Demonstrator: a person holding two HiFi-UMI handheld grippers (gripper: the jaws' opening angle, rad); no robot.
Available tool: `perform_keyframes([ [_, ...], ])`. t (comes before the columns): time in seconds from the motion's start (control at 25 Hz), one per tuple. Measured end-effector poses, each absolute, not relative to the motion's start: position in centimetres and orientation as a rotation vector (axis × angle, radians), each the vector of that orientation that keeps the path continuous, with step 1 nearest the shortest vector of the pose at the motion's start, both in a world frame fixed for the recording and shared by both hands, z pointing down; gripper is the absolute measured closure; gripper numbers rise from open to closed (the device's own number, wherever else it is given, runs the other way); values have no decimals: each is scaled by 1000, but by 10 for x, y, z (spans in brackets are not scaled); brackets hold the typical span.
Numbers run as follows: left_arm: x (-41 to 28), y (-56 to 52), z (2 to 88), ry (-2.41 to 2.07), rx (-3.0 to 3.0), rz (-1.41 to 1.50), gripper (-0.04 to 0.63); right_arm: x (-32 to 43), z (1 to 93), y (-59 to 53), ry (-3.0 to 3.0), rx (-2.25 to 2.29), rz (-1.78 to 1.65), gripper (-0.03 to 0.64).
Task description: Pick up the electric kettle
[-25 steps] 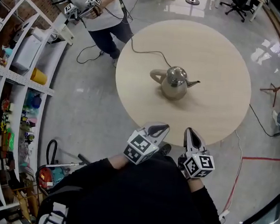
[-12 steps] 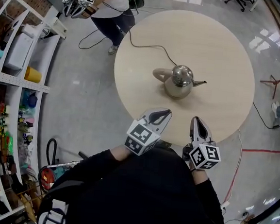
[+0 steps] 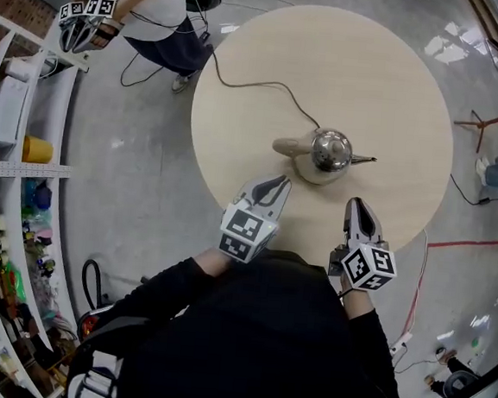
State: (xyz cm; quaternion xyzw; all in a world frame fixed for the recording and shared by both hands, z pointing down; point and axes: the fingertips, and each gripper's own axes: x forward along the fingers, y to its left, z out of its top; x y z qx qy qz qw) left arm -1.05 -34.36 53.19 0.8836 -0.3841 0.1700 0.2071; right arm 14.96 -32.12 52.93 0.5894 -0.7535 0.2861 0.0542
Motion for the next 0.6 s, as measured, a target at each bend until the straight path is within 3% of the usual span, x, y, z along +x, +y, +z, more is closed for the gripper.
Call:
perform_keyframes([
  [0.16,-16,-366,562,-1115,2538,573,488,170,554,-329,-2201,1847,897,600],
  [0.24,-20,-374,566,-1136,2602,622,465,181,561,-331,-2179,1861,914,584],
  [0.4,-29,-396,573,-1127,2681,793,419,189,571,-346,-2169,1872,962,486],
  [0.6,-15,-407,596,-879,2823,1018,391,192,585,-366,-2202,1838,1035,480],
])
